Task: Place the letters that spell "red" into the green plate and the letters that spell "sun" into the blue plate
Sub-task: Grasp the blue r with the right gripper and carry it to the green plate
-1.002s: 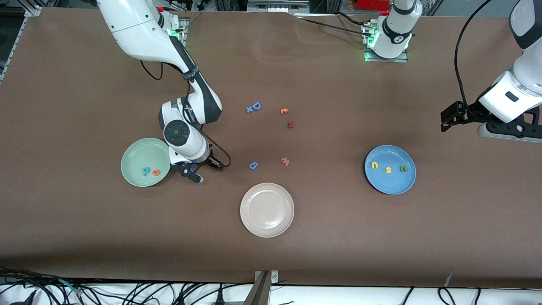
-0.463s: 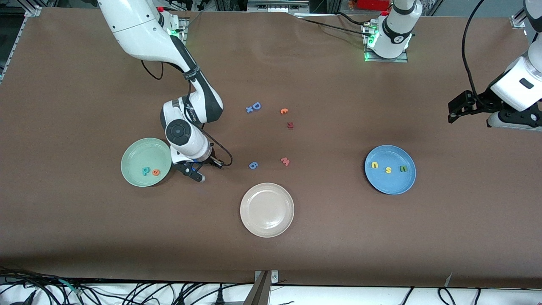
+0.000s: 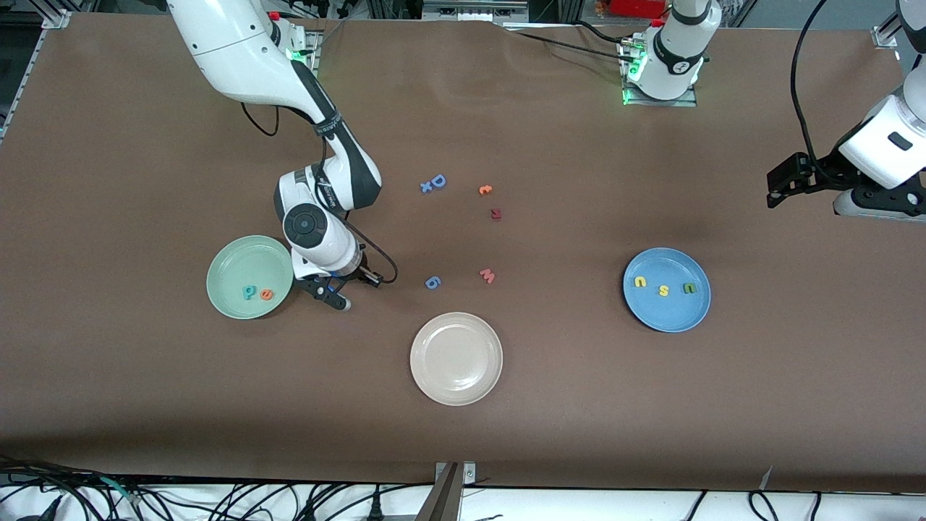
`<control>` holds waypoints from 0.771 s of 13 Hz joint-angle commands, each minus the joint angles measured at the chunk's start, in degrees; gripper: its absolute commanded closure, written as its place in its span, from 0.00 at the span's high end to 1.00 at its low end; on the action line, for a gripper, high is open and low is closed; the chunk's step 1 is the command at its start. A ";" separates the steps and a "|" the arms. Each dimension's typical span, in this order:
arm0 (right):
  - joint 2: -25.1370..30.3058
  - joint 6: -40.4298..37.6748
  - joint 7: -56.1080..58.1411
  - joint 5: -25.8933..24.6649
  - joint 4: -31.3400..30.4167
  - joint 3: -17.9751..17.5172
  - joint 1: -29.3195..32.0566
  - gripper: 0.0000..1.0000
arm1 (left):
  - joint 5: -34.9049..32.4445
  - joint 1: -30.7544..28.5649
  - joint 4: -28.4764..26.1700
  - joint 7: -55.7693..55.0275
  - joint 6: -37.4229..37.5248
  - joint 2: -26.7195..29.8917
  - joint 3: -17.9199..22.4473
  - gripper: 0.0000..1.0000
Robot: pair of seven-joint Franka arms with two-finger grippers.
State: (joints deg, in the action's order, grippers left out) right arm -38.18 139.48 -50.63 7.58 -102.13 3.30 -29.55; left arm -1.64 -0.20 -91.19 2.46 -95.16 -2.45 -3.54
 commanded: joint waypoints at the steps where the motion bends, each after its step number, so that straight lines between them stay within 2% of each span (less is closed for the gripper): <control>1: 1.00 -1.91 1.06 0.68 0.69 0.04 -0.07 0.06 | -0.47 0.46 -0.03 -0.36 0.94 0.17 0.29 1.00; 4: 1.09 -10.26 2.19 0.07 6.84 0.48 0.63 0.05 | -0.56 0.73 -1.44 -0.18 0.94 1.13 0.29 1.00; 6: 1.27 -15.53 6.31 -0.02 9.48 2.49 1.42 0.05 | -0.47 0.73 -2.50 0.26 0.76 1.57 0.29 1.00; 10: 3.02 -24.68 21.15 0.07 10.02 11.27 1.42 0.05 | -0.39 -0.06 -2.32 10.87 0.76 1.14 1.34 1.00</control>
State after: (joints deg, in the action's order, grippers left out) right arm -36.36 118.43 -35.01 7.51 -91.96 11.92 -28.26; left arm -1.64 0.00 -92.50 8.24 -94.51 -2.48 -3.02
